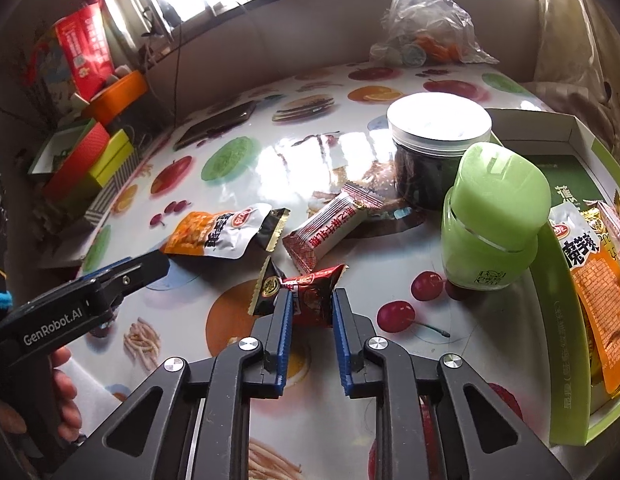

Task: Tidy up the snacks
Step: 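Move both open grippers back over the loose snacks beside the jars, then close the right gripper on a small red packet while the left grasps another nougat bar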

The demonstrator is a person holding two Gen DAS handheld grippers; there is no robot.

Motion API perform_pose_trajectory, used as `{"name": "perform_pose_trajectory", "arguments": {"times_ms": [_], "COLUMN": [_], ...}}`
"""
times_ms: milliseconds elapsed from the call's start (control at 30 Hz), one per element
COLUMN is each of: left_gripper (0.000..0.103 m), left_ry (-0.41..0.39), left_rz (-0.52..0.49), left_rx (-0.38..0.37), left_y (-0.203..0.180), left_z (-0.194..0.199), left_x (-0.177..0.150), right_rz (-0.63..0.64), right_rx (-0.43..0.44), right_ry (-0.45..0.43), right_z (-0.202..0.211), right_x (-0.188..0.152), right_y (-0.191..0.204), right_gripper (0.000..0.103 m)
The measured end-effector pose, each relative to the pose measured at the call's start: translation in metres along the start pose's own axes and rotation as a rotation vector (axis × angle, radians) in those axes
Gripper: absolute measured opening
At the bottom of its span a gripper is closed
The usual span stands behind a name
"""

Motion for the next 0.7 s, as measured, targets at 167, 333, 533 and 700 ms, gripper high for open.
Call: {"name": "perform_pose_trajectory", "arguments": {"times_ms": [167, 333, 533, 700], "left_gripper": [0.052, 0.052, 0.052, 0.052], "left_ry": [-0.003, 0.001, 0.013, 0.032], "left_rz": [-0.041, -0.060, -0.141, -0.212], "left_rx": [-0.022, -0.041, -0.085, -0.105], "left_y": [-0.015, -0.026, -0.052, -0.076], "left_z": [-0.004, -0.010, -0.021, -0.034], "left_x": [0.012, 0.017, 0.026, 0.030], "right_rz": [-0.012, -0.019, -0.035, -0.053], "right_rx": [0.023, 0.042, 0.038, 0.032], "right_ry": [-0.005, -0.008, -0.020, -0.026], "right_z": [0.009, 0.018, 0.033, 0.043], "right_x": [-0.001, -0.002, -0.006, -0.009], "right_y": [-0.004, -0.008, -0.021, -0.032], "right_gripper": [0.004, 0.004, 0.004, 0.004]}}
Point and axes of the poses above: each gripper's, at about its wrist camera, not at the fingertips, and z roughly against the way its jaws point, y to its left, x to its top, the point moved 10 cm from there along -z, roughly the way its jaws point, and after that the axes turned 15 degrees about -z, right-handed, at the moved point
